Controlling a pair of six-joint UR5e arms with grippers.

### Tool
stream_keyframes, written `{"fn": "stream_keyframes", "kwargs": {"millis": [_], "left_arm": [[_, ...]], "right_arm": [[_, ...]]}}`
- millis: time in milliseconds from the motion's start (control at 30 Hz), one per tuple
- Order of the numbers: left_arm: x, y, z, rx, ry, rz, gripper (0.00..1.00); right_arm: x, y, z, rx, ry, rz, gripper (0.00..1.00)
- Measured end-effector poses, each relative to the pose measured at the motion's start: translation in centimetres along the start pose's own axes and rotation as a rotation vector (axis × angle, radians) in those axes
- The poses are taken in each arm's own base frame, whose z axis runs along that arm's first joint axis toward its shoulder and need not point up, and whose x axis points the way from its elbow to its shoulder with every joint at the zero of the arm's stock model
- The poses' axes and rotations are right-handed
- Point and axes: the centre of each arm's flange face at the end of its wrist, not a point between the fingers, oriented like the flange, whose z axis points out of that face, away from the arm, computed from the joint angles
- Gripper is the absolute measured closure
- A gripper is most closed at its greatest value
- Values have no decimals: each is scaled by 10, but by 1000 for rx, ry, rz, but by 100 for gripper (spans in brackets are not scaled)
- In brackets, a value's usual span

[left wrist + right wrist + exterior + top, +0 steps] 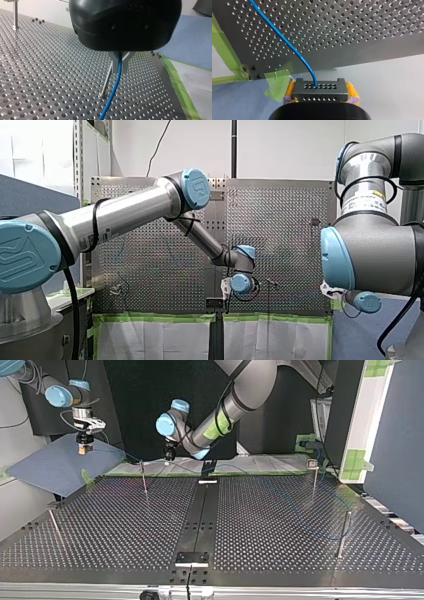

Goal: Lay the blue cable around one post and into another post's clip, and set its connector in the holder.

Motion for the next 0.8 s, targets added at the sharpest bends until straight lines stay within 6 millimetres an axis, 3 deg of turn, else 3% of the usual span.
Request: {"fn": "stream_keyframes", "kwargs": {"millis": [800], "left_arm": [[-1,28,13,15,62,-39,100]], "right_arm": [[17,3,26,18,42,21,100]]}}
